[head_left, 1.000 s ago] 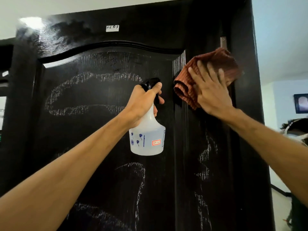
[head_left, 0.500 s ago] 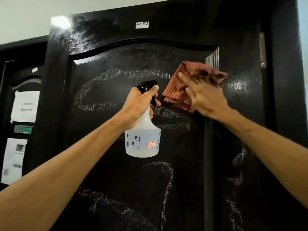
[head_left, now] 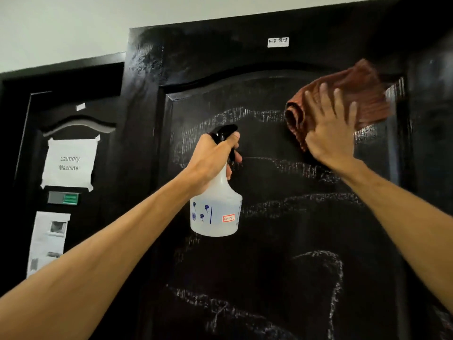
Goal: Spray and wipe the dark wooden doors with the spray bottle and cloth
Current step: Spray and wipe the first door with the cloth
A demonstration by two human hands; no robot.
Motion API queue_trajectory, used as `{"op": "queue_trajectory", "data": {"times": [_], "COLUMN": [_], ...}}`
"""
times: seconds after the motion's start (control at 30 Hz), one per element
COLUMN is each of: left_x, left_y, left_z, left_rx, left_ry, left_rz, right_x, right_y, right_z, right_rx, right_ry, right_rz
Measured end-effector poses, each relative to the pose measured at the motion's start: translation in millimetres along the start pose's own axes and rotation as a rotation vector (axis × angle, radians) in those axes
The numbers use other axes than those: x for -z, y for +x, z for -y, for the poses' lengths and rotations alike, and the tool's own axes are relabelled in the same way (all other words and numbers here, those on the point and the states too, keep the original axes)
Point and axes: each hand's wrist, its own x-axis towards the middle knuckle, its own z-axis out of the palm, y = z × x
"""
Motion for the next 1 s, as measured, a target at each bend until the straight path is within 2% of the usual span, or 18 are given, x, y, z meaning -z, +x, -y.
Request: {"op": "queue_trajectory", "data": {"times": [0.07,0.13,0.23,0.27,0.3,0.43,0.47,0.57,0.6,0.67,0.73,0.8,0.93,1.0], "left_x": [10.8,16.6,24.2,27.7,31.6,46.3,50.4,67.3,74.3,88.8,103.1,118.9,148.5,161.5], "left_y": [0.0,-1.4,-2.3,-2.4,-2.5,-4.6,-4.9,-4.9,-5.0,-6.2,-8.9,-11.4,-9.9,-8.5], "left_z": [3.5,7.3,12.4,14.3,16.2,24.8,26.9,31.0,32.5,35.5,39.3,44.6,55.0,58.7], "left_rx": [-0.004,-0.007,-0.005,-0.006,-0.013,-0.021,-0.013,-0.003,-0.004,-0.005,-0.002,0.000,0.012,0.013], "left_ry": [0.015,0.024,0.031,0.028,0.027,0.049,0.050,0.053,0.047,0.039,0.044,0.053,0.056,0.052], "left_rz": [0.011,0.020,0.018,0.011,0.003,-0.021,-0.021,-0.034,-0.047,-0.069,-0.081,-0.092,-0.123,-0.126], "right_x": [-11.4,-10.4,2.7,3.4,1.5,-23.6,-22.1,-10.4,-12.7,-28.1,-46.7,-50.8,-42.2,-55.4], "right_y": [-32.8,-35.1,0.6,5.8,4.6,-22.5,-12.2,40.4,46.4,33.1,-3.4,-12.3,41.5,26.0], "right_z": [22.2,23.6,17.5,21.1,30.9,76.0,78.5,81.9,90.1,125.2,162.2,177.2,193.8,224.9], "right_rx": [0.140,0.152,-0.126,-0.167,-0.145,0.245,0.256,0.030,0.009,0.137,0.368,0.464,0.224,0.252], "right_ry": [-0.014,-0.007,0.065,0.068,0.051,-0.006,-0.005,0.093,0.075,0.012,-0.048,-0.037,0.055,0.027], "right_rz": [0.038,0.077,0.072,0.057,0.045,0.126,0.136,0.116,0.087,0.061,0.104,0.182,0.177,0.129]}}
